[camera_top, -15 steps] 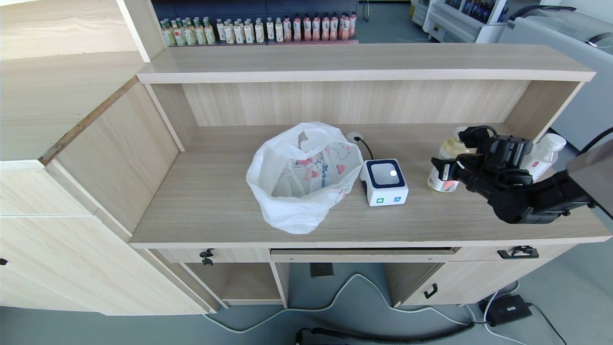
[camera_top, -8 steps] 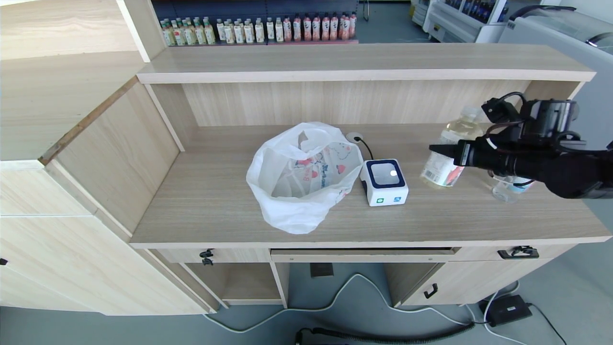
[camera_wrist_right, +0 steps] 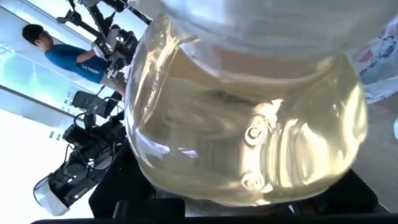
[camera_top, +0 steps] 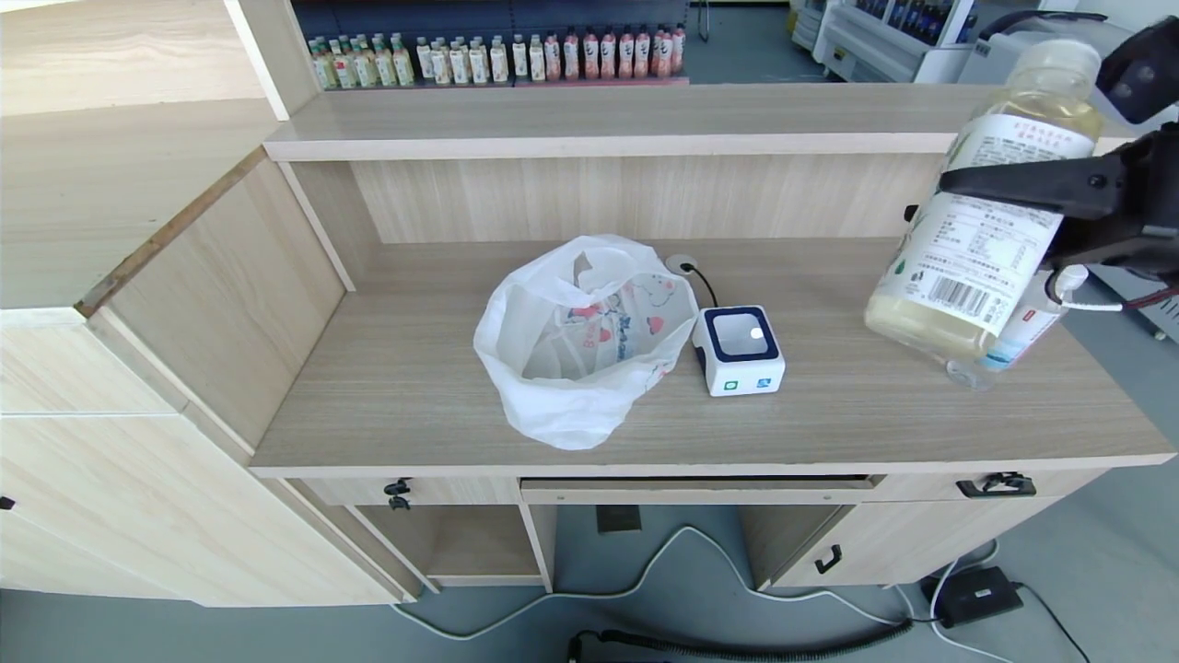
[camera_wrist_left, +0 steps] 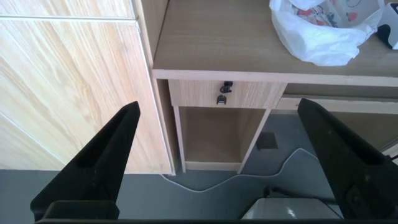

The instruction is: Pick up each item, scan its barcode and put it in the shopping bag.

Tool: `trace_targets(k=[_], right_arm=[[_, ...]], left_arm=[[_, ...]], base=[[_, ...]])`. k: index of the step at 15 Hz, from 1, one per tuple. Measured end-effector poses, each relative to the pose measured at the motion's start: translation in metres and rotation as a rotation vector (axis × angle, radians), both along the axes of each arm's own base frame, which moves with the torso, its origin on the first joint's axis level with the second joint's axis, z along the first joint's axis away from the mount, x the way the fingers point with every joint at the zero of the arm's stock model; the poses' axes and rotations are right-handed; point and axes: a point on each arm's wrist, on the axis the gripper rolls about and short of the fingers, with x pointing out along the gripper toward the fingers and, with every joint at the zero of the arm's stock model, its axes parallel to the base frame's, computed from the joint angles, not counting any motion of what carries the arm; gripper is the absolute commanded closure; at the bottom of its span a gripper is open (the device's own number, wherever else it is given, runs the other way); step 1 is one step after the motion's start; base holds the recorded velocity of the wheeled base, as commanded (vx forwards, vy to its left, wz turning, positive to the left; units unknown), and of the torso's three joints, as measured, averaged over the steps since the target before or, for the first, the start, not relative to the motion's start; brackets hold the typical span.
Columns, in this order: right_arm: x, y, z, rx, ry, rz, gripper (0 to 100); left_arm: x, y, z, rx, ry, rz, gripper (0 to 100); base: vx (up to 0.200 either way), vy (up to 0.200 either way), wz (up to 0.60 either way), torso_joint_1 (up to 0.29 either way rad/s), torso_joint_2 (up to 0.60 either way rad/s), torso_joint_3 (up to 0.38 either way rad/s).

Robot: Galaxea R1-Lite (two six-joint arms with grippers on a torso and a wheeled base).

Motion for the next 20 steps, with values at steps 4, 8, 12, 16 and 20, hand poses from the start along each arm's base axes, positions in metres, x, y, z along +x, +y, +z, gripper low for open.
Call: trace_targets(k=[4, 8, 12, 16, 20], right_arm=[[-0.046, 0.016, 0.009, 0.014, -0.009, 0.184, 100], [-0.080, 0.028, 0.020, 0.028, -0.021, 0.293, 100], [-0.104, 0.032, 0.027, 0.035, -0.035, 0.366, 100], [-0.112, 0.031, 0.028, 0.036, -0.045, 0.373, 100], [-0.122, 0.029, 0.022, 0.042, -0.008, 0.374, 100]], left_arm=[[0.000, 0.000, 0.000, 0.000, 0.000, 0.000, 0], [0.000, 0.000, 0.000, 0.000, 0.000, 0.000, 0], [0.000, 0.000, 0.000, 0.000, 0.000, 0.000, 0], [0.000, 0.000, 0.000, 0.000, 0.000, 0.000, 0], [0.000, 0.000, 0.000, 0.000, 0.000, 0.000, 0]], base=[[0.000, 0.000, 0.00, 0.000, 0.00, 0.000], [0.000, 0.000, 0.00, 0.000, 0.00, 0.000], [0.000, 0.000, 0.00, 0.000, 0.00, 0.000], [0.000, 0.000, 0.00, 0.000, 0.00, 0.000], [0.000, 0.000, 0.00, 0.000, 0.00, 0.000]])
